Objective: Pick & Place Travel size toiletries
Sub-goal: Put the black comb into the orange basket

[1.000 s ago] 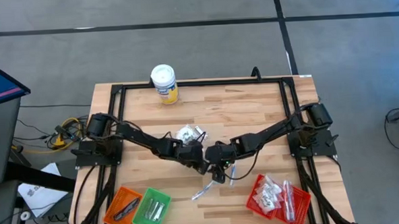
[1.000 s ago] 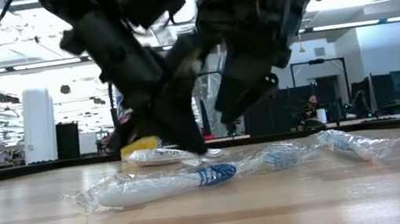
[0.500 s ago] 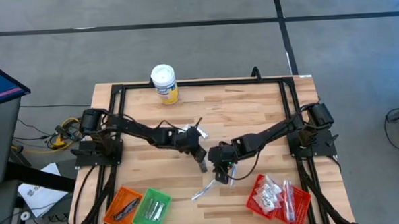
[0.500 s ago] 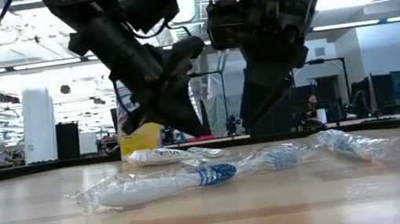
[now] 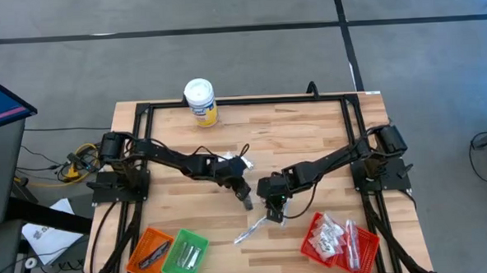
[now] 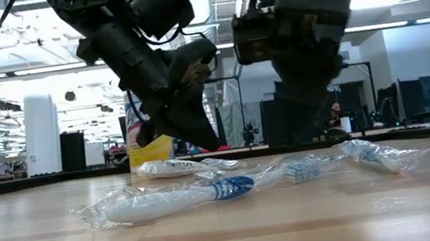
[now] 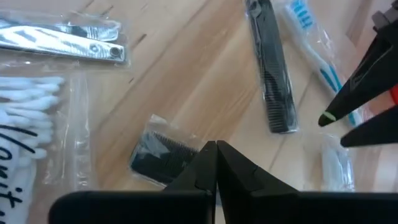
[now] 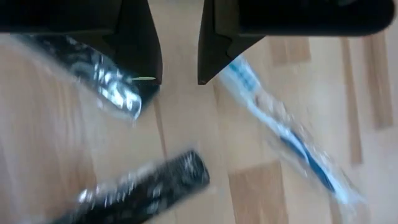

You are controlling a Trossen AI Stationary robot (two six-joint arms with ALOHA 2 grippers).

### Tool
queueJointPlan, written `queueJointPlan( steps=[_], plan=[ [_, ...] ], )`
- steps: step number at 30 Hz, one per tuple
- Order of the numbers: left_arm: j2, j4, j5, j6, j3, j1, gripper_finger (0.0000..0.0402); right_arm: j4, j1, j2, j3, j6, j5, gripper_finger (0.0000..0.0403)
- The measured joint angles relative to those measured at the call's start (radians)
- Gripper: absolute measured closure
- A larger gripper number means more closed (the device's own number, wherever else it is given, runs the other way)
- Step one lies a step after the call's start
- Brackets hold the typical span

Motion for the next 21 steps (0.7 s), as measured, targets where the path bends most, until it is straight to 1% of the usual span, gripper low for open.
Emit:
queueJointPlan(
  steps=[4, 7, 10, 11, 14, 18, 21],
  plan=[
    [-0.011, 0.006, 0.006, 0.037, 0.000, -0.020, 0.0401, -0.052, 0.012, 0.000, 0.000, 0.000, 0.004, 0.0329],
    [-0.032, 0.014, -0.035, 0.055, 0.002, -0.042, 0.0401, -0.064, 0.020, -0.001, 0.000, 0.012, 0.008, 0.0355],
    [-0.030, 0.003, -0.069, 0.054, 0.001, -0.039, 0.0401, -0.072, 0.020, -0.022, 0.000, 0.031, 0.023, 0.0391],
    [-0.026, 0.008, -0.079, 0.053, 0.001, -0.035, 0.0401, -0.078, 0.020, -0.033, 0.000, 0.032, 0.033, 0.0397],
    [-0.021, 0.005, -0.088, 0.053, 0.000, -0.026, 0.0401, -0.100, 0.008, -0.074, 0.000, 0.039, 0.066, 0.0394],
    [-0.021, -0.001, -0.078, 0.064, 0.001, -0.010, 0.0401, -0.162, -0.020, -0.123, 0.000, 0.038, 0.101, 0.0401],
    [-0.022, -0.089, -0.062, 0.078, 0.001, 0.002, 0.0401, -0.265, -0.012, -0.194, -0.001, 0.039, 0.201, 0.0401]
  ],
)
